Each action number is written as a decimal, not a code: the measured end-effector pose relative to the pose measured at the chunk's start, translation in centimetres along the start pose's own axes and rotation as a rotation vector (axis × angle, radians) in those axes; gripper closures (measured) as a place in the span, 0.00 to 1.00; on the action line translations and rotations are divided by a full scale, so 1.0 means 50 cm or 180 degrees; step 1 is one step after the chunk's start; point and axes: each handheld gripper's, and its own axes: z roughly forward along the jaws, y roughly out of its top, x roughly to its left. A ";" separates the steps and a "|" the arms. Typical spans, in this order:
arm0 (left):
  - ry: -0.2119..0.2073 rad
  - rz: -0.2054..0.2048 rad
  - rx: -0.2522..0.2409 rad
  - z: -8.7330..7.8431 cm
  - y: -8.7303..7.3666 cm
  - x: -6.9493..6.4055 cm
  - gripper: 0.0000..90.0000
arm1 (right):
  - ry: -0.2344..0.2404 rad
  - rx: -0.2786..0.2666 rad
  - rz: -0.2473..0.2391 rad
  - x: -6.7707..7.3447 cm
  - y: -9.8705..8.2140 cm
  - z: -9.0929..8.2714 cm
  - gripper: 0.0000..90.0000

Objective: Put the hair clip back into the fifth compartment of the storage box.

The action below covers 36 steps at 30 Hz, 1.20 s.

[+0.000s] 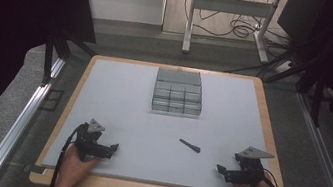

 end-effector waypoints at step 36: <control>0.0002 0.0000 -0.0003 0.000 0.000 0.000 0.00 | -0.0215 0.0380 -0.0094 0.025 0.025 0.013 0.05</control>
